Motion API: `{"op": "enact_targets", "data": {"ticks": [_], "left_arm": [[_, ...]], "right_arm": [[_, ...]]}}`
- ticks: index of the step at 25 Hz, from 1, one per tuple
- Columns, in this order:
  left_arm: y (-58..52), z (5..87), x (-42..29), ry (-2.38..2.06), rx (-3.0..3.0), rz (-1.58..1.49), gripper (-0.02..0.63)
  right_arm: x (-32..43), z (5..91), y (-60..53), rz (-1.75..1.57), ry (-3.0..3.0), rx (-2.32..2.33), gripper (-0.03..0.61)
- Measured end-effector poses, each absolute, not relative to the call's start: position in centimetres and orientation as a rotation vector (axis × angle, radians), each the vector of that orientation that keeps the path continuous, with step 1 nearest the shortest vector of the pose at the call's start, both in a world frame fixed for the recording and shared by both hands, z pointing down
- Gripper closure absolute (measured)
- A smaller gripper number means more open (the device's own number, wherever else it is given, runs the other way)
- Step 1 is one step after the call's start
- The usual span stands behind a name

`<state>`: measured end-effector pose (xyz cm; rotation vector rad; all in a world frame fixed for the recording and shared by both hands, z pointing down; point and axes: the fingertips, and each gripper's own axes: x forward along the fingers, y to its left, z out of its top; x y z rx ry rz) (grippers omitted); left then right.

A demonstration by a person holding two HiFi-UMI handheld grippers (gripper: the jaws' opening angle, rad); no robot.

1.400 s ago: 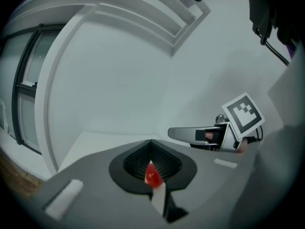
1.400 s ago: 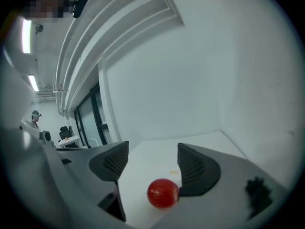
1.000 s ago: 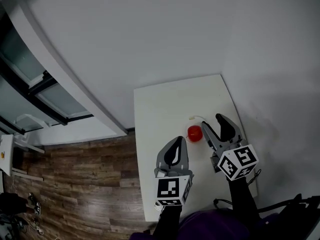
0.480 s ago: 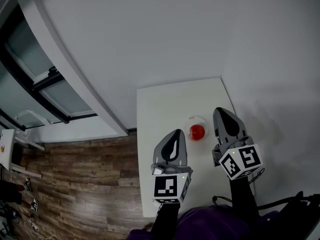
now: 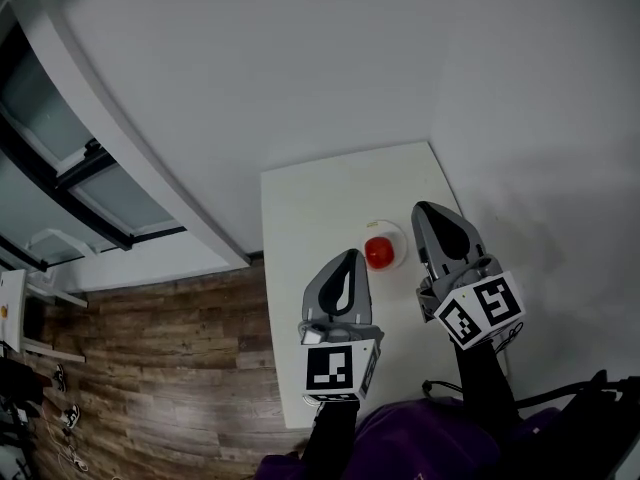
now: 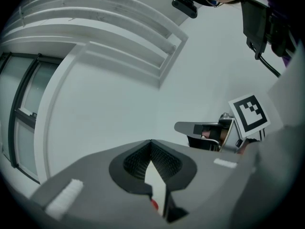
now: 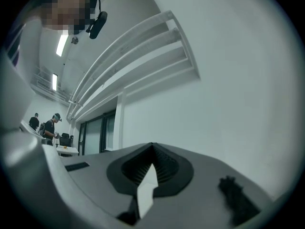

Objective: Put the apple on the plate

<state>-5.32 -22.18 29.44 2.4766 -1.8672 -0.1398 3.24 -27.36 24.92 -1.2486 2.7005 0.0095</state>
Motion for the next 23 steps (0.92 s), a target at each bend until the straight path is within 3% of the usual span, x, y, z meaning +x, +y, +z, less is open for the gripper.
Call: {"op": "enact_targets", "data": {"ticks": [23], "left_arm": [[-23.1, 30.0, -5.8, -1.869, 2.493, -0.139, 0.606]], "right_arm": [[3.2, 26.3, -28.5, -0.023, 2.715, -1.300, 0.568]]}}
